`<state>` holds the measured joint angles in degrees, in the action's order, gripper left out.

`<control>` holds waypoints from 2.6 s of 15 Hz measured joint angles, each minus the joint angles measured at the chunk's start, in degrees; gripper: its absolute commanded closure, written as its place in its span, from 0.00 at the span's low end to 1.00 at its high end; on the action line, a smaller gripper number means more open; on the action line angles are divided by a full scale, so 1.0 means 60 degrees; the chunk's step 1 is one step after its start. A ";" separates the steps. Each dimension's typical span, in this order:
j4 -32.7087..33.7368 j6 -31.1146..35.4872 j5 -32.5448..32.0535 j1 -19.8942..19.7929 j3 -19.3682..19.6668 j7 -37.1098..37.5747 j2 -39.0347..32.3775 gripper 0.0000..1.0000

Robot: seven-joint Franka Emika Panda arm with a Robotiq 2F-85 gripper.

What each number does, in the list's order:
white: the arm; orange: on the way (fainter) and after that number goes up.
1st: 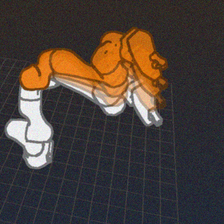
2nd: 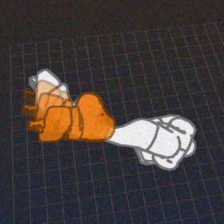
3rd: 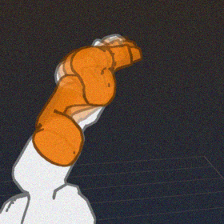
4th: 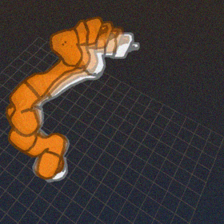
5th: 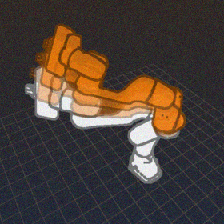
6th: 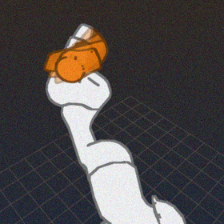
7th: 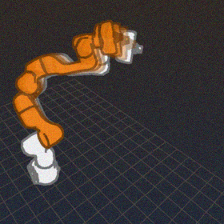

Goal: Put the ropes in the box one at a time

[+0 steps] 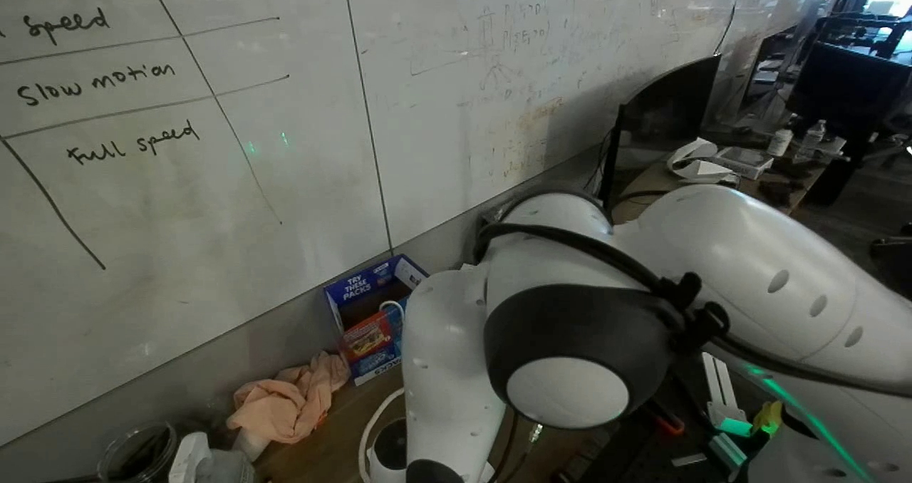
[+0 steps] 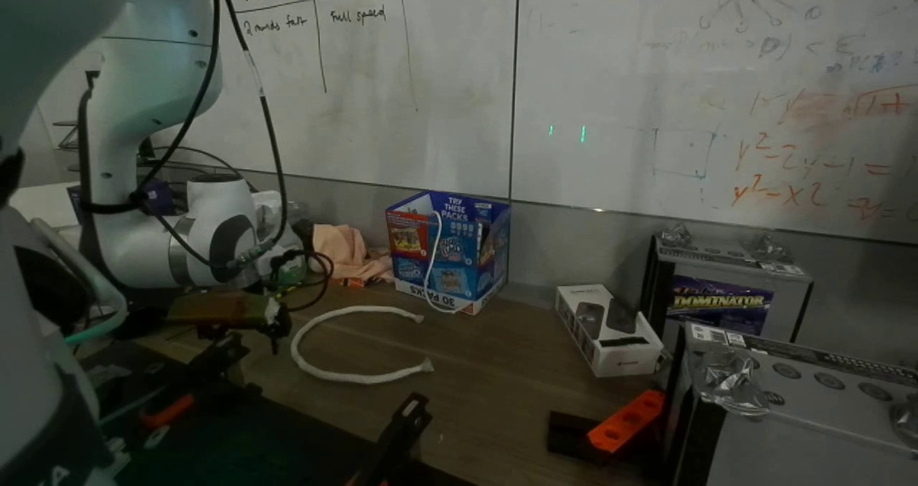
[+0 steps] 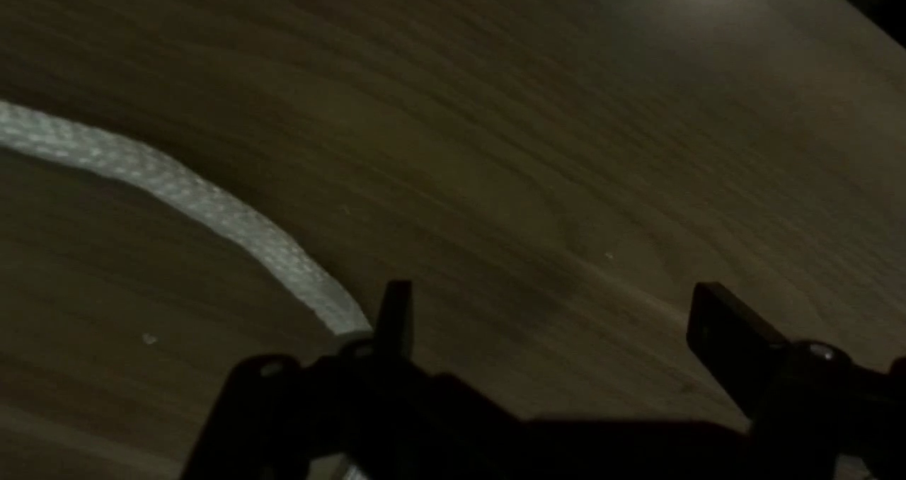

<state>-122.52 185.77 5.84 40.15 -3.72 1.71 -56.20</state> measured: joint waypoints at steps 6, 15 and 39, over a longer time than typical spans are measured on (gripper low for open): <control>0.1060 -0.0170 -0.0129 0.0265 0.0571 -0.0003 -0.0530 0.00; 0.2331 -0.0867 -0.0458 0.0254 0.1093 -0.0004 -0.1260 0.00; 0.3910 -0.2963 -0.0931 -0.0723 0.1523 0.0026 -0.1225 0.96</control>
<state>-99.06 167.99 0.25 35.82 5.41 1.87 -63.54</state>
